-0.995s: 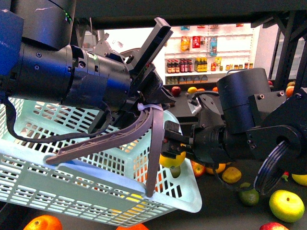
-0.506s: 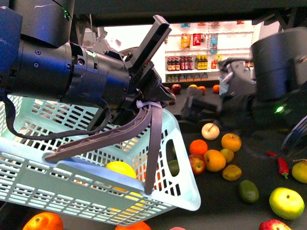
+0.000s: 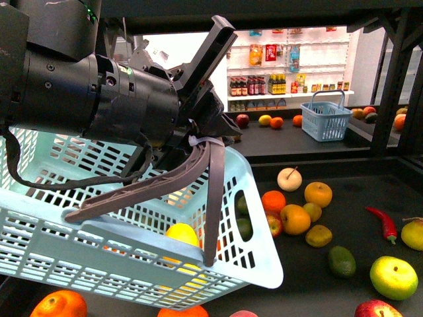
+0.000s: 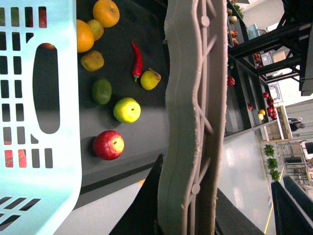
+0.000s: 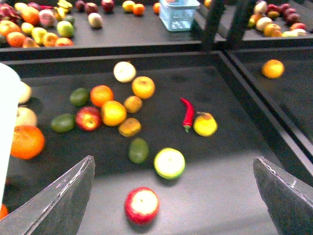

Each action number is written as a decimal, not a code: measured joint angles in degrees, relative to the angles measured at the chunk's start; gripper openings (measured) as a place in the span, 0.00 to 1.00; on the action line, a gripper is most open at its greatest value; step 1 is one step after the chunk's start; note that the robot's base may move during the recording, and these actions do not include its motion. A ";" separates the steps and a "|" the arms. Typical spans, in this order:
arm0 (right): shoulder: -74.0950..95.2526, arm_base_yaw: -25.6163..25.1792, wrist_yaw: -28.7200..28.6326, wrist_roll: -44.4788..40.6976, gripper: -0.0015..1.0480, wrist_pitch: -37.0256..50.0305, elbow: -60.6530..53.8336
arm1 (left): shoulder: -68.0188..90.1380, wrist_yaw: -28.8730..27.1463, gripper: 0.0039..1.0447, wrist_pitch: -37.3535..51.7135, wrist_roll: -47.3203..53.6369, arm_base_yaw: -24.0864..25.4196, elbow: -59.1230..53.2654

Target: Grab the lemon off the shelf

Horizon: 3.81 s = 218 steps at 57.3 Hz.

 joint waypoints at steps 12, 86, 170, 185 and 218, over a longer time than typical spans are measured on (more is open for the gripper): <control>-28.96 3.56 7.32 -1.62 0.92 -14.86 -10.75 | 0.00 -0.04 0.09 0.00 0.00 0.00 0.02; -54.88 -0.09 -13.16 0.28 0.29 -14.08 -26.97 | 0.00 -0.02 0.09 0.00 0.02 -0.11 0.00; -54.93 -0.09 -13.20 0.44 0.93 -14.08 -26.97 | 6.97 -27.10 0.08 61.61 -44.48 45.59 -12.00; -54.93 -0.09 -13.20 0.50 0.93 -14.08 -26.97 | 12.90 -25.33 0.07 67.21 -47.58 46.84 -10.93; -54.93 -0.09 -13.20 0.50 0.93 -14.08 -26.97 | 15.17 -28.09 0.32 67.69 -51.56 46.95 -10.95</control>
